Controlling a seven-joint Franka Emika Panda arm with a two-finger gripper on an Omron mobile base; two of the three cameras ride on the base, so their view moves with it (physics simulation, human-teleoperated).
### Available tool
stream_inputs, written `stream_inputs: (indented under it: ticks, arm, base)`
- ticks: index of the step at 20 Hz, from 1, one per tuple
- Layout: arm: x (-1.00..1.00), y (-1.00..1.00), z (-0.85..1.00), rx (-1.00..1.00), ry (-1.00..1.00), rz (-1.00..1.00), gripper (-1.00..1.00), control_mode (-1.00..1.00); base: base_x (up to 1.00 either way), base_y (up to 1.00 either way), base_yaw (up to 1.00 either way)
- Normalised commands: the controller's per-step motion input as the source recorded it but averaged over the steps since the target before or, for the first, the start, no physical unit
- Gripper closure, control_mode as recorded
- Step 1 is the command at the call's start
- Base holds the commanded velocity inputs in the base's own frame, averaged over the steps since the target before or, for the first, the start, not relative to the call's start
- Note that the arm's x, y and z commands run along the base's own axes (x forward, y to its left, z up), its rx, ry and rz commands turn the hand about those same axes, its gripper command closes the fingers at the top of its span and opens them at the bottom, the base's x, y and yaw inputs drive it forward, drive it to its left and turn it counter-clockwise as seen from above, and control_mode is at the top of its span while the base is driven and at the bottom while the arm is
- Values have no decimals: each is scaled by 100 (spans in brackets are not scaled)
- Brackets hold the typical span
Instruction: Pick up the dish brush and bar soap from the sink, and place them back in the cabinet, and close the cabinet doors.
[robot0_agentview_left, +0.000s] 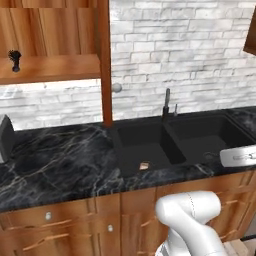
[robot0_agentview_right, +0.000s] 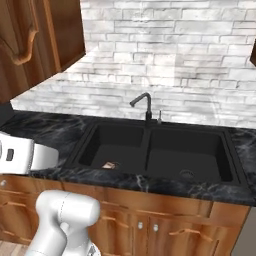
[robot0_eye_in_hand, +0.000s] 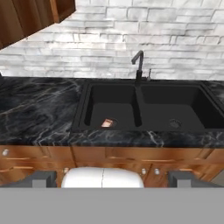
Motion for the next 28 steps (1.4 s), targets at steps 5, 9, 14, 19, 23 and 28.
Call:
stream_inputs:
  ticks: [5,9,14,19,23,28]
  arm:
    - [0,0,0,0,0,0,-100,100]
    - [0,0,0,0,0,0,-100,100]
    - [0,0,0,0,0,0,-100,100]
    - [0,0,0,0,0,0,-100,100]
    - [0,0,0,0,0,0,-100,100]
    - [0,0,0,0,0,0,-100,100]
  base:
    - [9,-42,-1]
    - [27,-35,0]
    - [45,-24,0]
    - [55,-15,0]
    - [44,-1,0]
    - [39,-4,0]
